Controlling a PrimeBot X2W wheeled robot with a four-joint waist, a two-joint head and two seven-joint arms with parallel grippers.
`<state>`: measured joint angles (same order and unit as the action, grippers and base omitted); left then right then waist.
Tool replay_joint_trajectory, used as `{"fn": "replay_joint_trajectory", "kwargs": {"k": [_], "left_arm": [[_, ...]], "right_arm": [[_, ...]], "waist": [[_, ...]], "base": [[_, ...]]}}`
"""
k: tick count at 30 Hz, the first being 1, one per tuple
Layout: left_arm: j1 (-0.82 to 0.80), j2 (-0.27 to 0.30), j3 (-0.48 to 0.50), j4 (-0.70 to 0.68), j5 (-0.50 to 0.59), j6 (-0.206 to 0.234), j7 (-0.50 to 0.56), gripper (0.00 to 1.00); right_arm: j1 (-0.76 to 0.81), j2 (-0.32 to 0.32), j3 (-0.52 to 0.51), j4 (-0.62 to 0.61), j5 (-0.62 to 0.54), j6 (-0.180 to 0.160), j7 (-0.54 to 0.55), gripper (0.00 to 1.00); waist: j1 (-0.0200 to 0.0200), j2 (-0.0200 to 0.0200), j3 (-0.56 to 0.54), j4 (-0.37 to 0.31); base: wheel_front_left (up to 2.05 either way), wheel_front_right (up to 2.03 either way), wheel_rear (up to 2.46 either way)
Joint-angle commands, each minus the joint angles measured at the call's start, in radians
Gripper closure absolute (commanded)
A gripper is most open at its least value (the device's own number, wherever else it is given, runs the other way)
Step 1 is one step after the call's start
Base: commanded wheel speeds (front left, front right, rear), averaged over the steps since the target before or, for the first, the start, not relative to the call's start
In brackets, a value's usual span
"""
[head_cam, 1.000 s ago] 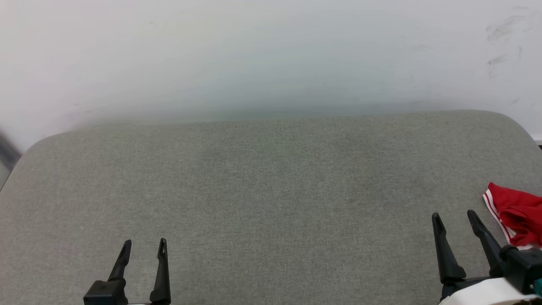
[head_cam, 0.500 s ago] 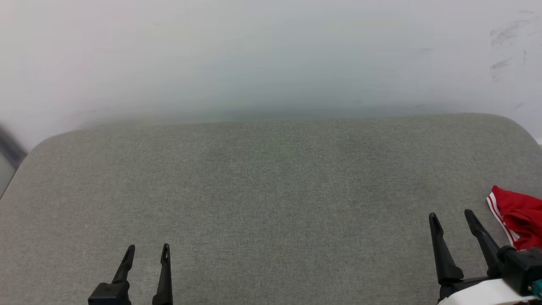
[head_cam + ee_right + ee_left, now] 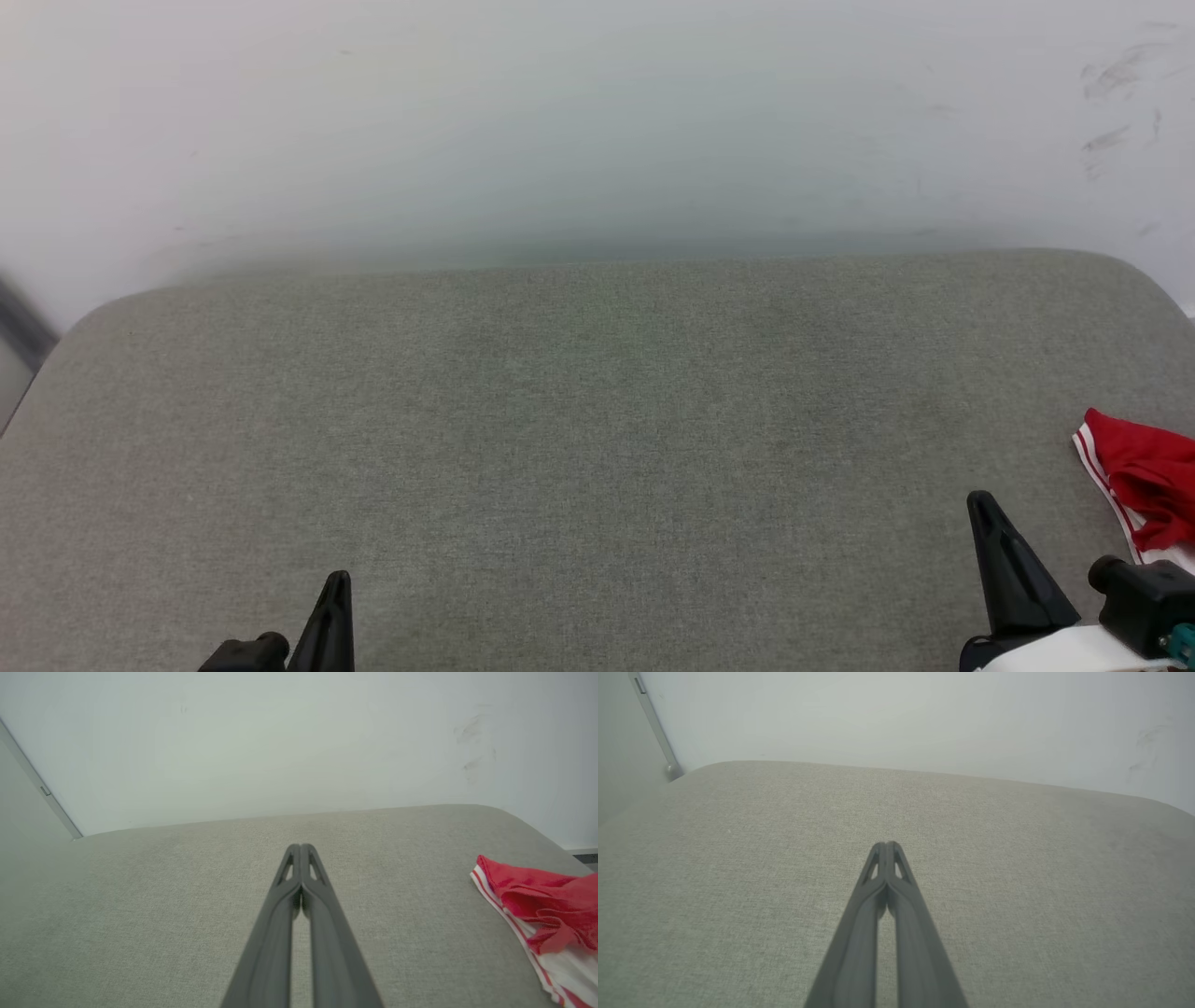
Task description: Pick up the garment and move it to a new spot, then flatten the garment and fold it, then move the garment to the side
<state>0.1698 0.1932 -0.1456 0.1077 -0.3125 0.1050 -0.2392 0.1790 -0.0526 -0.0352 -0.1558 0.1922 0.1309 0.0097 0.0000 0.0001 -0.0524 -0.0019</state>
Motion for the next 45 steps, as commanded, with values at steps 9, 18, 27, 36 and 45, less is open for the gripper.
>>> {"fn": "replay_joint_trajectory", "kwargs": {"k": [9, 18, 27, 36, 45], "left_arm": [[-0.055, -0.011, 0.037, 0.008, -0.183, -0.034, 0.043, 1.00], [-0.086, -0.026, 0.063, 0.027, -0.329, -0.060, 0.080, 1.00], [-0.113, -0.039, 0.087, 0.040, -0.460, -0.084, 0.114, 1.00], [-0.136, -0.052, 0.109, 0.053, -0.578, -0.105, 0.146, 1.00], [-0.157, -0.063, 0.129, 0.065, -0.685, -0.125, 0.175, 1.00]], "right_arm": [[-0.054, -0.016, 0.005, 0.043, 0.212, 0.000, 0.001, 1.00], [-0.085, -0.023, 0.007, 0.088, 0.378, 0.000, 0.004, 1.00], [-0.112, -0.028, 0.007, 0.128, 0.525, 0.000, 0.008, 1.00], [-0.137, -0.031, 0.004, 0.165, 0.657, 0.000, 0.014, 1.00], [-0.160, -0.033, 0.001, 0.199, 0.776, 0.000, 0.020, 1.00]], "waist": [[0.0000, -0.0001, 0.004, 0.000], [0.0000, -0.0001, 0.008, 0.000], [0.0000, -0.0001, 0.012, 0.000], [0.0000, -0.0001, 0.017, 0.001], [0.0000, -0.0001, 0.021, 0.001]], "base": [[0.00, 0.00, 0.00], [0.00, 0.00, 0.00], [0.00, 0.00, 0.00], [0.00, 0.00, 0.00], [0.00, 0.00, 0.00]]}}
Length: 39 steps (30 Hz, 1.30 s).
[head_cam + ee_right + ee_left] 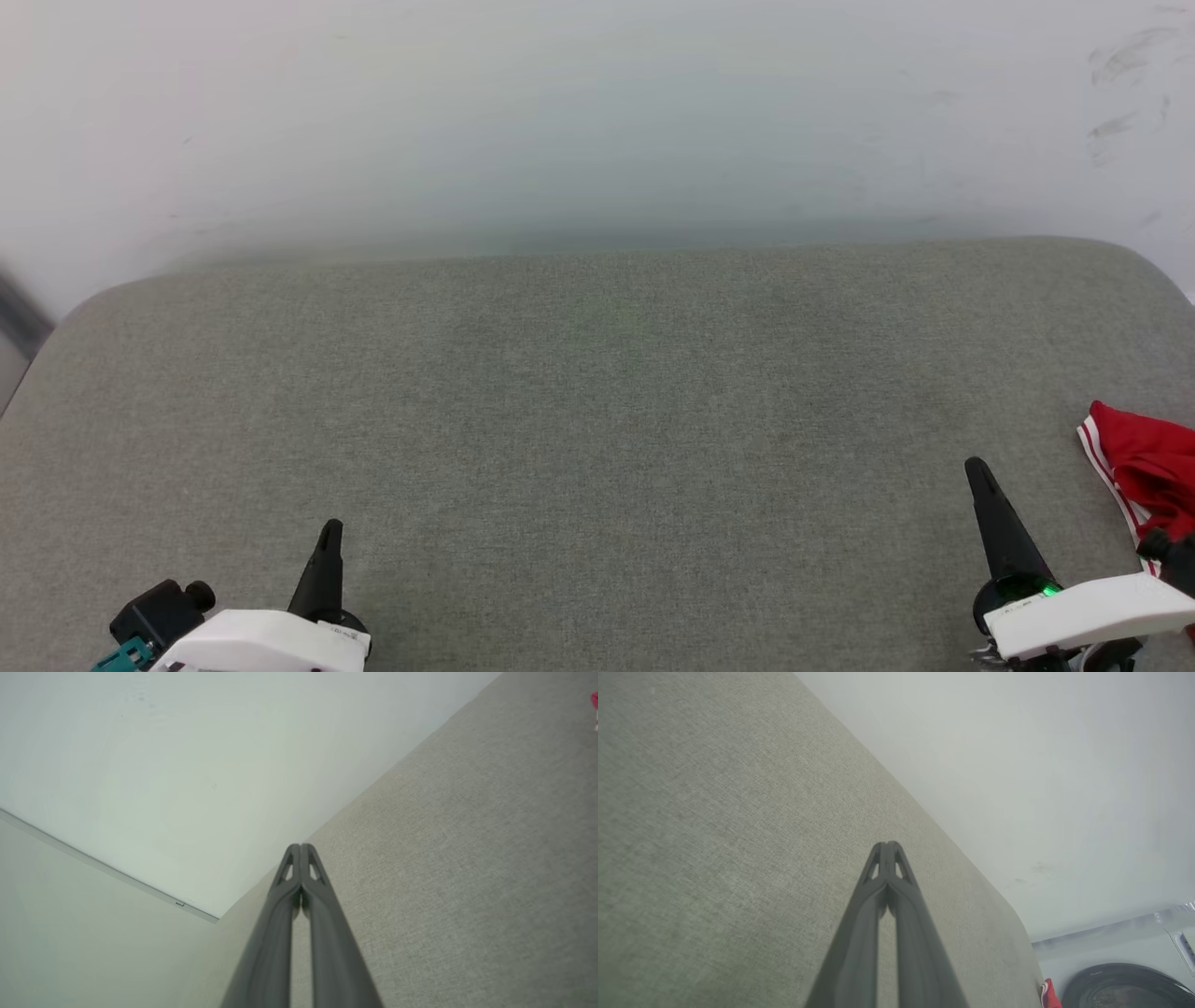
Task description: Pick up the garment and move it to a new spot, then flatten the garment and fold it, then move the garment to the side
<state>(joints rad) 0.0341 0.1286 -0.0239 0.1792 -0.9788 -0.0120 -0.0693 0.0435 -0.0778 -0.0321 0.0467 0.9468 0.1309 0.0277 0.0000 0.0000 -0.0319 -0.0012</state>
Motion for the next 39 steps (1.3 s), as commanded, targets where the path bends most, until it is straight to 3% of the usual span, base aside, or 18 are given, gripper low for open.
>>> {"fn": "replay_joint_trajectory", "kwargs": {"k": [1, 39], "left_arm": [[-0.024, 0.000, 0.010, -0.006, -0.030, -0.010, 0.007, 1.00], [-0.097, -0.041, 0.080, 0.035, -0.382, -0.075, 0.106, 1.00]], "right_arm": [[-0.026, -0.009, -0.002, 0.000, 0.034, 0.000, 0.003, 1.00], [-0.101, -0.007, -0.023, 0.114, 0.419, 0.000, 0.031, 1.00]], "waist": [[0.0000, 0.0000, 0.001, 0.000], [0.0000, 0.0000, 0.018, 0.001]], "base": [[0.00, 0.00, 0.00], [0.00, 0.00, 0.00]]}}
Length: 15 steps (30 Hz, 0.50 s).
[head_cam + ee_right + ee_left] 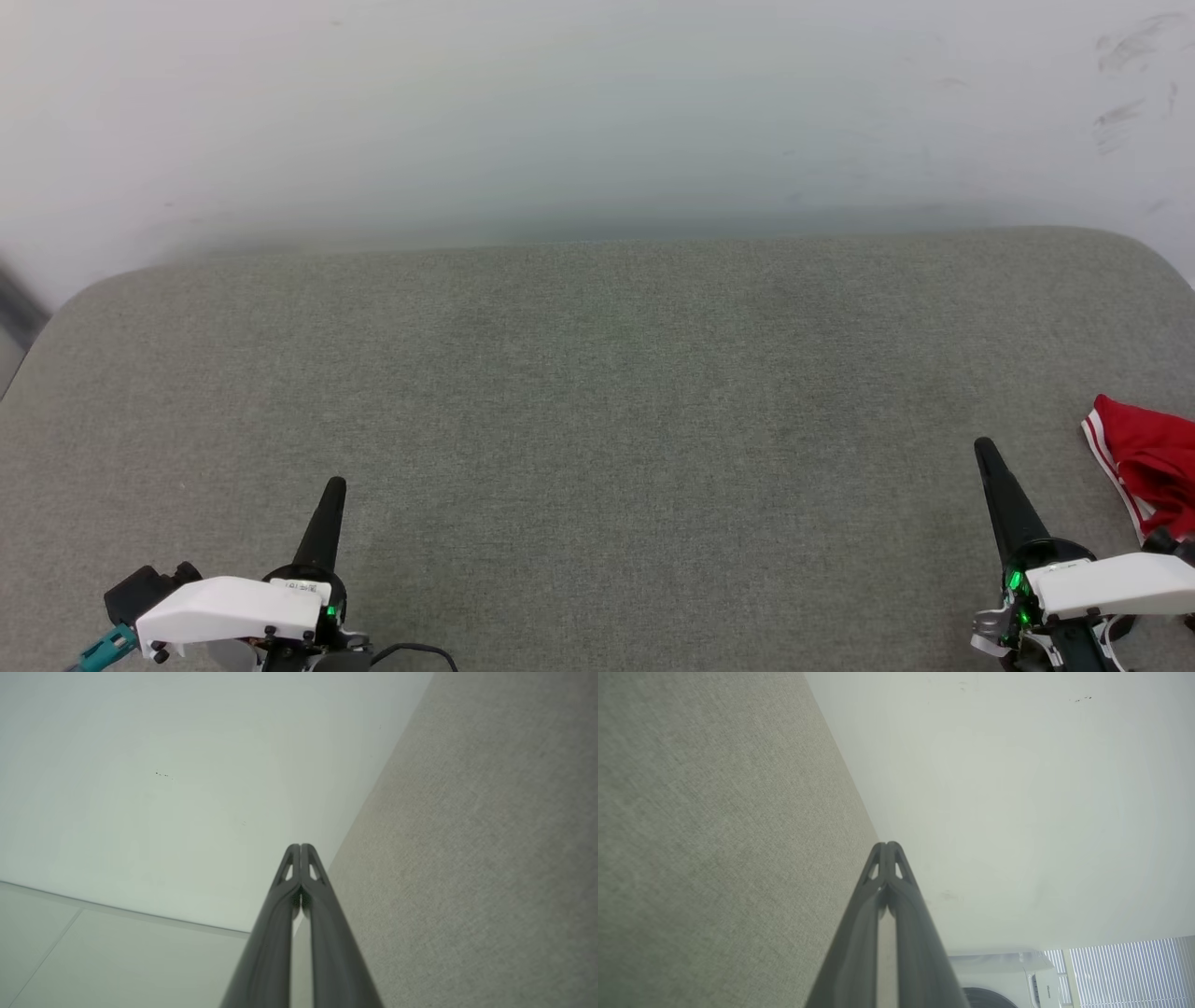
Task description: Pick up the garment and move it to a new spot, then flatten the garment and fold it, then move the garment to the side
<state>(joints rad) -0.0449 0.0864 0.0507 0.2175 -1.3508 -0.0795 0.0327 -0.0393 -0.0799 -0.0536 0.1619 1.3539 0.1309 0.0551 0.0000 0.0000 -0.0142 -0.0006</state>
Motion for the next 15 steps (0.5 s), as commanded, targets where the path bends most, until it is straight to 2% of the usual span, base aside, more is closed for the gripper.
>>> {"fn": "replay_joint_trajectory", "kwargs": {"k": [1, 15], "left_arm": [[-0.019, 0.000, 0.007, -0.002, -0.018, -0.010, 0.007, 1.00], [-0.041, -0.015, 0.029, 0.011, -0.123, -0.028, 0.037, 1.00]], "right_arm": [[-0.020, -0.005, -0.002, 0.001, 0.021, 0.000, 0.005, 1.00], [-0.043, -0.002, -0.011, 0.036, 0.135, 0.000, 0.014, 1.00]], "waist": [[0.0000, 0.0000, 0.000, 0.000], [0.0000, 0.0000, 0.007, 0.000]], "base": [[0.00, 0.00, 0.00], [0.00, 0.00, 0.00]]}}
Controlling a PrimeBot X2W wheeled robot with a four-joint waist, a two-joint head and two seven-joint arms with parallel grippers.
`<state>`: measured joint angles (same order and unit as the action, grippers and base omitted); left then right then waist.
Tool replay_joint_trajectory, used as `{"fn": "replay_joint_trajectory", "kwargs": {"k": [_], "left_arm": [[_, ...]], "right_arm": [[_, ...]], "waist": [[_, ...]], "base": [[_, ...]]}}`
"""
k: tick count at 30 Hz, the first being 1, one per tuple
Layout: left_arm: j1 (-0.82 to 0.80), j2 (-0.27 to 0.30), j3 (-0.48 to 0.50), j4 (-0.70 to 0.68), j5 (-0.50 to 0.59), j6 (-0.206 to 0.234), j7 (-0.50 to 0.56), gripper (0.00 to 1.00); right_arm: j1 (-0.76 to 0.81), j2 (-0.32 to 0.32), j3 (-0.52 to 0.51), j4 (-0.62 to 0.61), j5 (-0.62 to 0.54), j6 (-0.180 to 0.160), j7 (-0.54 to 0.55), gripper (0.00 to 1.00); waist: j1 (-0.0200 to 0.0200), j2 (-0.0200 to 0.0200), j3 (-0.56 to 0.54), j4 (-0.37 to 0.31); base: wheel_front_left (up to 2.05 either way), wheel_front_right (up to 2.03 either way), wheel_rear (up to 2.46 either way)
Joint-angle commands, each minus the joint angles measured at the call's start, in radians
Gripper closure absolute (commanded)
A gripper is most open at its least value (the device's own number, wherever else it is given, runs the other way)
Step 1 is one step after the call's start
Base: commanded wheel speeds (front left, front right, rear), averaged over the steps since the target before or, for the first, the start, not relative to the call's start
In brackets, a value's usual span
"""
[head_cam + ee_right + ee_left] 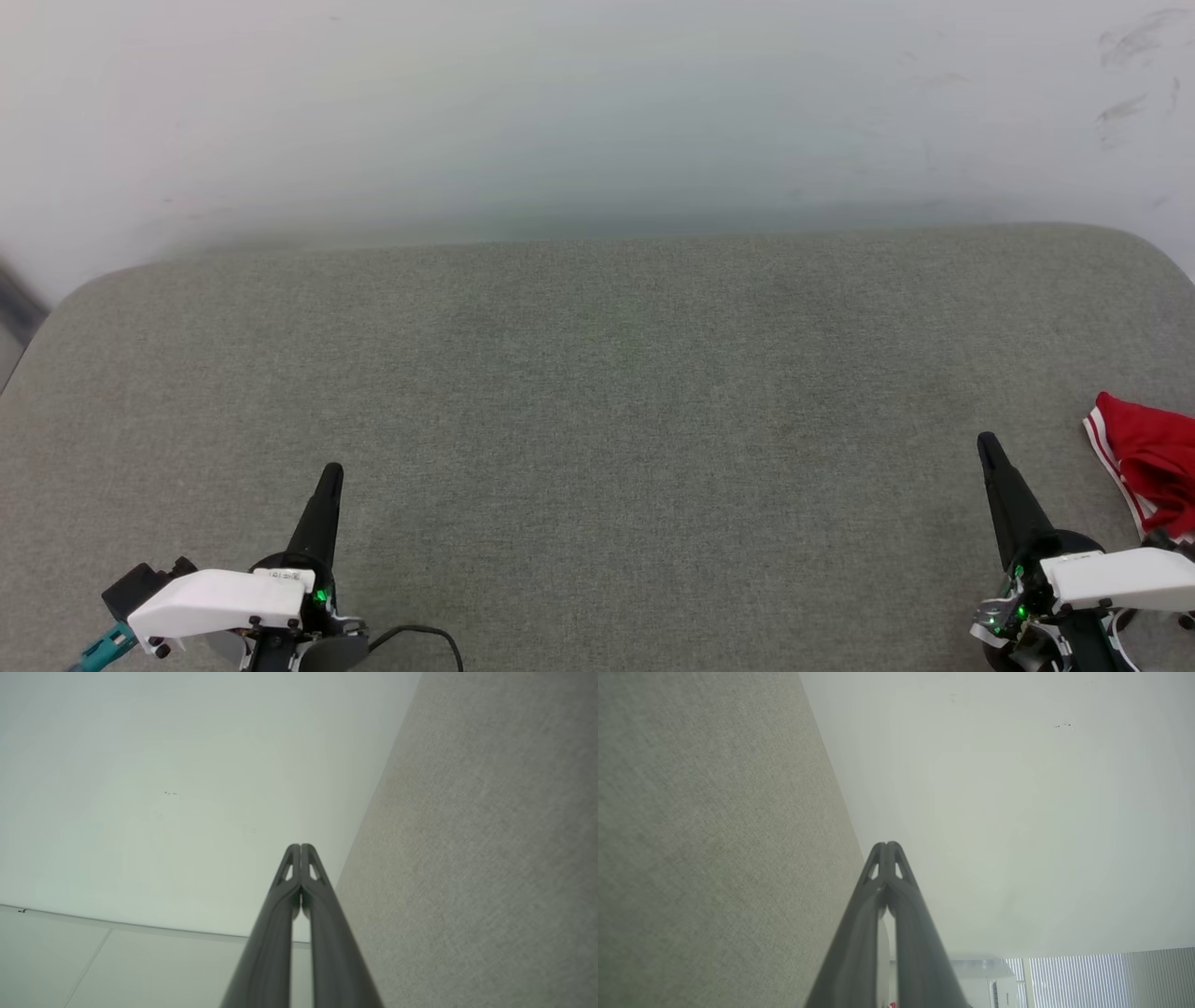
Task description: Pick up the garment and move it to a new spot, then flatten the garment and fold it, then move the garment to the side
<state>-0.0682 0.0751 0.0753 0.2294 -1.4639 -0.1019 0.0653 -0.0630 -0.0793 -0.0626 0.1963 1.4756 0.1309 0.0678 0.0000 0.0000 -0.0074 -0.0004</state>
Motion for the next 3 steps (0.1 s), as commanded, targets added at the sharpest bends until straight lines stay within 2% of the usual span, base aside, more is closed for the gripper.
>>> {"fn": "replay_joint_trajectory", "kwargs": {"k": [1, 3], "left_arm": [[-0.020, -0.004, 0.006, 0.000, -0.018, -0.007, 0.005, 1.00], [-0.023, -0.006, 0.009, 0.002, -0.032, -0.009, 0.011, 1.00]], "right_arm": [[-0.022, -0.002, -0.003, 0.004, 0.021, 0.000, 0.002, 1.00], [-0.025, -0.002, -0.004, 0.008, 0.036, 0.000, 0.003, 1.00]], "waist": [[0.0000, 0.0000, 0.000, 0.000], [0.0000, 0.0000, 0.001, 0.000]], "base": [[0.00, 0.00, 0.00], [0.00, 0.00, 0.00]]}}
